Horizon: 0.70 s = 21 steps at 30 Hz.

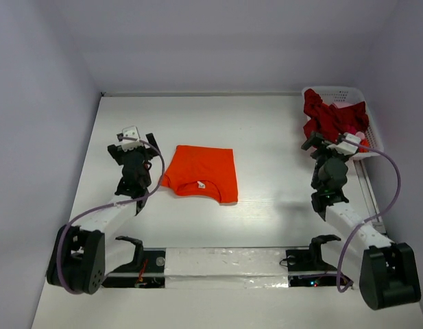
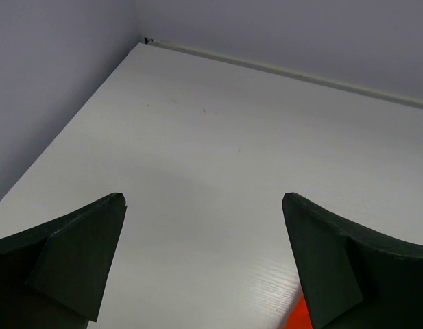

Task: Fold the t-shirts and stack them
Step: Fold the tshirt

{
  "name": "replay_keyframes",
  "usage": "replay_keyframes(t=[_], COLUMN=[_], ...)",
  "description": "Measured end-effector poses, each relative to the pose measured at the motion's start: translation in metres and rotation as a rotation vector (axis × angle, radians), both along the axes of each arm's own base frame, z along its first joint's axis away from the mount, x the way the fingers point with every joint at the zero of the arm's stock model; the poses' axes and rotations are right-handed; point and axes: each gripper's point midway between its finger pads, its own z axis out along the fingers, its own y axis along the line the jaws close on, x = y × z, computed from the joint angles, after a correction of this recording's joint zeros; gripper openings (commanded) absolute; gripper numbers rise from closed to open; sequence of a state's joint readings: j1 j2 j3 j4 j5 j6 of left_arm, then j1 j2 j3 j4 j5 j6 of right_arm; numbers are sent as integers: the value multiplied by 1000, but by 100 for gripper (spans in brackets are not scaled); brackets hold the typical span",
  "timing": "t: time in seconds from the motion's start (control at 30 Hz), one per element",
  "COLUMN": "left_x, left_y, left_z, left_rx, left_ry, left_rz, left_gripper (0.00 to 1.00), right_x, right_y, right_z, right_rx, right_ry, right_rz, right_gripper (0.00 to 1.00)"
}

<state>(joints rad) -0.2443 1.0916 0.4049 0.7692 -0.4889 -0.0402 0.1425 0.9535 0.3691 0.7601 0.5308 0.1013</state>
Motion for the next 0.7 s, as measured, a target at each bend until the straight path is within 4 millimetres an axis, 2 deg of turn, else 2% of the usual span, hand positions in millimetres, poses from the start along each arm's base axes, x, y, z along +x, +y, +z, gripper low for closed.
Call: replay_keyframes(t=[0.1, 0.27, 0.4, 0.57, 0.7], left_x=[6, 1, 4, -6, -5], left_y=[2, 11, 13, 17, 23], left_z=[-12, -37, -51, -72, -73], left_rx=[40, 78, 109, 142, 139], left_ry=[11, 5, 17, 57, 54], left_rz=[7, 38, 41, 36, 40], left_gripper=[99, 99, 99, 99, 99], right_x=[11, 23, 31, 37, 43], right_y=[3, 6, 3, -15, -14], right_z=[-13, -32, -33, -30, -38], right_rx=[-8, -24, -35, -21, -27], right_ry=[26, 70, 76, 54, 75], right_rz=[11, 18, 6, -43, -28], right_gripper=[100, 100, 100, 100, 100])
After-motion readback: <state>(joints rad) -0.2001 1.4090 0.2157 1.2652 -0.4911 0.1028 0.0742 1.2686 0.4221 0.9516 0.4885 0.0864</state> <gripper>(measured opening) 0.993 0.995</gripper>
